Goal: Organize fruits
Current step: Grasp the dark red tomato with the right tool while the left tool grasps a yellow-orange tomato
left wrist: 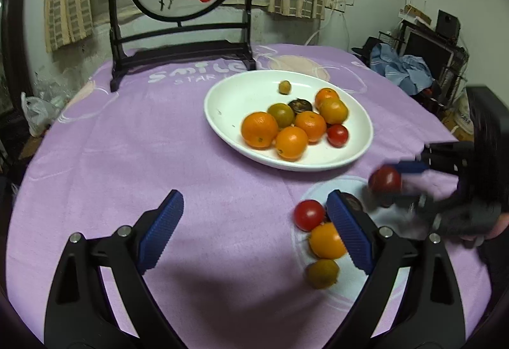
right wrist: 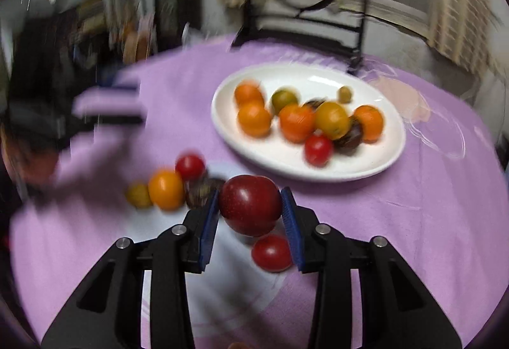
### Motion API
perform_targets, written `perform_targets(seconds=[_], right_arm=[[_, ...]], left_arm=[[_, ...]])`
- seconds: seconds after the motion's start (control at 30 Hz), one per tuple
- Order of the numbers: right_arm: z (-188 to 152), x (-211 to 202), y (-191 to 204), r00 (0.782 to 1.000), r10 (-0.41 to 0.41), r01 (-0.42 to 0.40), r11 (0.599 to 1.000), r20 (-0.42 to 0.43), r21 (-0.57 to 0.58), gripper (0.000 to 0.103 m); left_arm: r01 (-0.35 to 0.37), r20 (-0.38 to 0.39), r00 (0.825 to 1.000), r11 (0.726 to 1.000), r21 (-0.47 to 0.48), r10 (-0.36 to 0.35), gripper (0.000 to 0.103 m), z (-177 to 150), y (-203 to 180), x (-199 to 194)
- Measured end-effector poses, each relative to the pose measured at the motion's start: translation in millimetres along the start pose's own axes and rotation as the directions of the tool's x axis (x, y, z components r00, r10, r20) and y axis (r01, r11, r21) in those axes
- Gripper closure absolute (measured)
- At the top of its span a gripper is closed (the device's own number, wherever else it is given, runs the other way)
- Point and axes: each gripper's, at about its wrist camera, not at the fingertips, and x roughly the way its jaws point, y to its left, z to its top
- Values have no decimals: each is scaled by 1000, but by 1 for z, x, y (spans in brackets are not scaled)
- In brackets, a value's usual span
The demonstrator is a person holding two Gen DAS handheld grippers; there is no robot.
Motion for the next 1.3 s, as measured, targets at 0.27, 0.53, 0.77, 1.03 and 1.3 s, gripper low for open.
perform_targets(seconds=[0.27, 0.53, 0.77, 1.03, 1.3], right_arm=[[10, -24, -20, 992, 62, -79, 985, 110, 153, 64], [8, -18, -9, 995, 53, -62, 991, 79, 116, 64], [9, -20, -7, 995, 52, -61, 992, 84, 113, 64], [8, -19, -7, 995, 50, -60, 992, 84, 113, 64], [8, -19, -6, 995, 55, -65, 992, 84, 111, 64]], left_arm=[[117, -64, 993, 958, 261, -104, 16, -22, -55, 2], [105, -160, 985, 954, 282, -61, 42, -31, -68, 28], [101, -192, 980, 963, 251, -53, 42, -31, -65, 39], [92, -228, 973, 967, 239, -36, 58, -33, -65, 51], [79, -206, 978, 966, 246, -27, 59, -33, -67, 44]])
